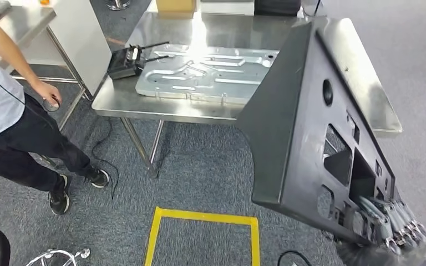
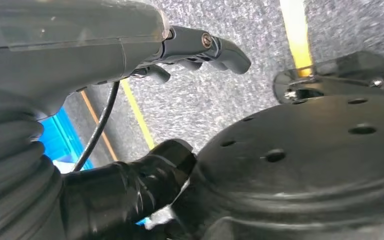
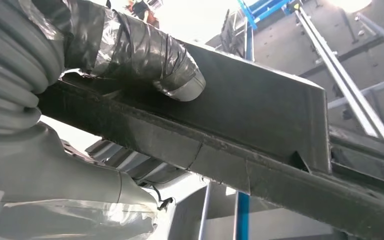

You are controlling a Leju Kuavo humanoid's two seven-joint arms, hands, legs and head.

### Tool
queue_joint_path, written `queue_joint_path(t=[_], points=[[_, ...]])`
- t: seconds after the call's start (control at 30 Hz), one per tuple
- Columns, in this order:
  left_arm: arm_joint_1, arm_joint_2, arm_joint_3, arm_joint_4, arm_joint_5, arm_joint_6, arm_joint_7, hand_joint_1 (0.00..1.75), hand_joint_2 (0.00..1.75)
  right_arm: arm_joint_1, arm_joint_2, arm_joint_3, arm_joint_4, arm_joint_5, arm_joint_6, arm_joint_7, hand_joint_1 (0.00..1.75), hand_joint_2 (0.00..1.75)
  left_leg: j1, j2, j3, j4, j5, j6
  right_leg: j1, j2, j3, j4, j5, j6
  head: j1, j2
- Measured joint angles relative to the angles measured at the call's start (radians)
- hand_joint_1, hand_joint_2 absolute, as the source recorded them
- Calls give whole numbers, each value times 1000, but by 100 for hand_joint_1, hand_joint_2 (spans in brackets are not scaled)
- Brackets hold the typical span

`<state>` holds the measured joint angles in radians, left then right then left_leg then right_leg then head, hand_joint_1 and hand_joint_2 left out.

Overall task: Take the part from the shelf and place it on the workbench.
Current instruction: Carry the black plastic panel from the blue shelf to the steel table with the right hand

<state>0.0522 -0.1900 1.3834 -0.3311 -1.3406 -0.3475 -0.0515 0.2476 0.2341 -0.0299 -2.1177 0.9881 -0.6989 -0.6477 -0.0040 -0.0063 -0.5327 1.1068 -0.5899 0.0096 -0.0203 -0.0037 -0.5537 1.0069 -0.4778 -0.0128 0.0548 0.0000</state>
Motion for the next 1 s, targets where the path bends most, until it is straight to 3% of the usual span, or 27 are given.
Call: queue_joint_path(t=[0.07, 0.1, 0.13, 0.2, 0.27, 0.37, 0.47, 0.53, 0.6, 0.63, 0.67, 0.73, 0.8, 0.87, 0.93, 1.0], points=[[0, 0, 5, 0, -4, 0, -2, 0, 175, -1, 3, -1, -1, 0, 0, 0, 175, 175, 9, 1, -81, 133, -48, -12, -1, -2, 6, -1, -6, -4, -2, 0], [0, 0, 9, -1, -8, 0, -3, 0, 175, -1, 5, -2, -1, 0, 0, 0, 175, 175, 13, 1, -112, 174, -49, -17, -1, -2, 10, -1, -10, -4, -2, 0], [0, 0, 13, -1, -12, 0, -4, 0, 175, -1, 6, -4, -1, 0, 0, 0, 175, 175, 18, 1, -124, 176, -29, -21, -3, -2, 16, -1, -15, -2, -2, 0], [0, 0, 22, -3, -21, -1, -5, 0, 175, -2, 8, -9, -1, -1, 0, 0, 175, 175, 25, 2, -92, 71, 60, -26, -7, -1, 33, 0, -27, 6, -2, 0], [0, -1, 29, -5, -30, -3, -6, 0, 175, -3, 10, -16, -1, -4, 0, 0, 175, 175, 25, 4, -45, -46, 117, -24, -6, 0, 44, 1, -40, 19, -2, 0], [1, -2, 39, -7, -36, -5, -6, 0, 175, -5, 12, -24, -1, -9, 0, 0, 175, 175, 17, 2, -30, -81, 117, -6, -3, 2, 48, -2, -48, 38, -1, 0], [1, -4, 45, -9, -43, -7, -7, 0, 175, -8, 12, -32, -1, -14, 0, 0, 175, 175, 21, 1, -21, -94, 119, 15, -7, 2, 43, 21, -64, 53, -1, 0], [0, -5, 48, -12, -47, -8, -8, 0, 175, -12, 12, -38, 0, -17, 0, 0, 175, 175, 22, 2, -13, -99, 116, 27, -7, 2, -10, 123, -111, 56, 0, 0], [0, -6, 50, -14, -51, -9, -9, 0, 175, -14, 12, -46, 4, -21, 0, 0, 175, 175, 18, 2, -7, -99, 109, 34, -5, 2, -88, 247, -149, 56, 0, 0], [0, -7, 52, -15, -53, -9, -9, 0, 175, -14, 12, -51, 8, -23, 0, 0, 175, 175, 16, 1, -2, -99, 104, 36, -4, 2, -112, 273, -142, 54, 0, 0], [1, -8, 53, -16, -55, -10, -9, 0, 175, -15, 12, -56, 11, -26, 0, 0, 175, 175, 15, -1, 5, -99, 99, 35, -3, 2, -117, 263, -116, 52, 0, 0], [1, -8, 57, -17, -62, -13, -10, 0, 175, -21, 12, -66, 18, -32, 0, 0, 175, 175, 13, -4, 22, -99, 86, 31, 0, 2, -80, 151, -31, 41, 0, 0], [0, -10, 64, -18, -68, -15, -11, 0, 175, -31, 12, -79, 25, -38, 0, 0, 175, 175, 9, -5, 32, -97, 73, 22, 8, 2, -39, 51, 11, 29, 0, 0], [-2, -12, 71, -22, -71, -19, -14, 0, 175, -38, 12, -93, 31, -46, 0, 0, 175, 175, 7, -4, 35, -99, 65, 13, 13, 4, -28, 28, 4, 22, 0, 0], [-4, -13, 76, -26, -72, -23, -16, 0, 175, -44, 12, -110, 38, -51, 0, 0, 175, 175, 8, -2, 40, -98, 58, 3, 9, 6, -20, 19, 1, 16, 0, 0], [-6, -14, 81, -30, -73, -25, -20, 0, 175, -50, 12, -123, 45, -53, 0, 0, 175, 175, 8, 0, 19, -40, 26, -7, 1, 4, -9, 10, -1, 6, -2, 0]])
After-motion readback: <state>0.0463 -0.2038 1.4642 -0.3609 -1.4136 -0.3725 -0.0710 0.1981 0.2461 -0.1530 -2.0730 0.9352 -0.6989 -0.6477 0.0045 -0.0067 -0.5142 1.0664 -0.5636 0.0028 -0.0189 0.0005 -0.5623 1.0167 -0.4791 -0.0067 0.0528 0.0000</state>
